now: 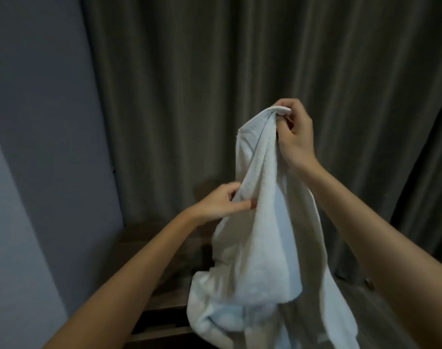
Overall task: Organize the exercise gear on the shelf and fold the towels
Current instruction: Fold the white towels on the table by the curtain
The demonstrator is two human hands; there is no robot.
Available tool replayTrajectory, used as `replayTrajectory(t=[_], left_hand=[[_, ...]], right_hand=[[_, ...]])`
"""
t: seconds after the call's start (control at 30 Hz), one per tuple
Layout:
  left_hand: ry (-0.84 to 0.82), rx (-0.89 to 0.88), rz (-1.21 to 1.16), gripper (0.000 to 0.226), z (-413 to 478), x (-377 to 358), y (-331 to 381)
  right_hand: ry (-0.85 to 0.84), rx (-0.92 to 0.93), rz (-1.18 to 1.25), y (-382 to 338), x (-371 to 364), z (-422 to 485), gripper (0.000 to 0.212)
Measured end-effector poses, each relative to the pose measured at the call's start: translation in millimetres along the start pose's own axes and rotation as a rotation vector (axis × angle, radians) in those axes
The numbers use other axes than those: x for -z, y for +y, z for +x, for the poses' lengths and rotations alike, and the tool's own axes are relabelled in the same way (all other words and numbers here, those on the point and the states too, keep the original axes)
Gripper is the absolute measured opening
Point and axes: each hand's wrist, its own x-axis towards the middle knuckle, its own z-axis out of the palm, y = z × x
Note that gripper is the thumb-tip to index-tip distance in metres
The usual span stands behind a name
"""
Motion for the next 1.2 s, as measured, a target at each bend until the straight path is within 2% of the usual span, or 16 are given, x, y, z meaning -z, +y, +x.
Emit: replayTrajectory(t=[0.17,0.3,0.47,0.57,0.63,0.7,0.73,0.87,1.0,1.1,1.17,1.2], left_hand=[[-0.169,0.142,0.139,0.021,-22,-26,-36],[-0.232,0.358,0.371,0.052,-48,-47,-88],[-0.233,0.43,0.309,0.05,-79,-61,-119],[-0.165,0.379,0.276,0.049,-83,-65,-122],[0.026,0.314,0.162,0.06,-75,-65,-113],[0.225,0.243,0.127,0.06,-62,-63,-93],[0.263,0.203,0.154,0.056,-54,-62,-82],[0.323,0.073,0.114,0.051,-43,-61,-49],[0.262,0.11,0.112,0.055,-49,-73,-49],[0.155,0.19,0.114,0.057,-55,-78,-59],[0.121,0.199,0.113,0.043,-59,-79,-68],[0.154,0.175,0.1,0.038,-61,-77,-71]], right_hand=[[0.058,-0.119,0.03,2,4,-5,0.015],[0.064,-0.145,0.003,5,10,-15,0.014],[0.095,-0.209,0.052,8,21,-26,0.013],[0.045,-0.251,0.075,10,21,-35,0.013],[-0.038,-0.26,0.08,11,19,-41,0.012],[-0.105,-0.252,0.072,13,16,-48,0.012],[-0.118,-0.247,0.059,14,14,-52,0.012],[-0.096,-0.194,0.01,15,10,-55,0.013],[-0.083,-0.126,-0.046,16,11,-56,0.017],[-0.032,-0.109,-0.06,20,13,-60,0.017],[-0.009,-0.12,-0.061,23,15,-62,0.017],[-0.003,-0.128,-0.065,25,17,-62,0.016]])
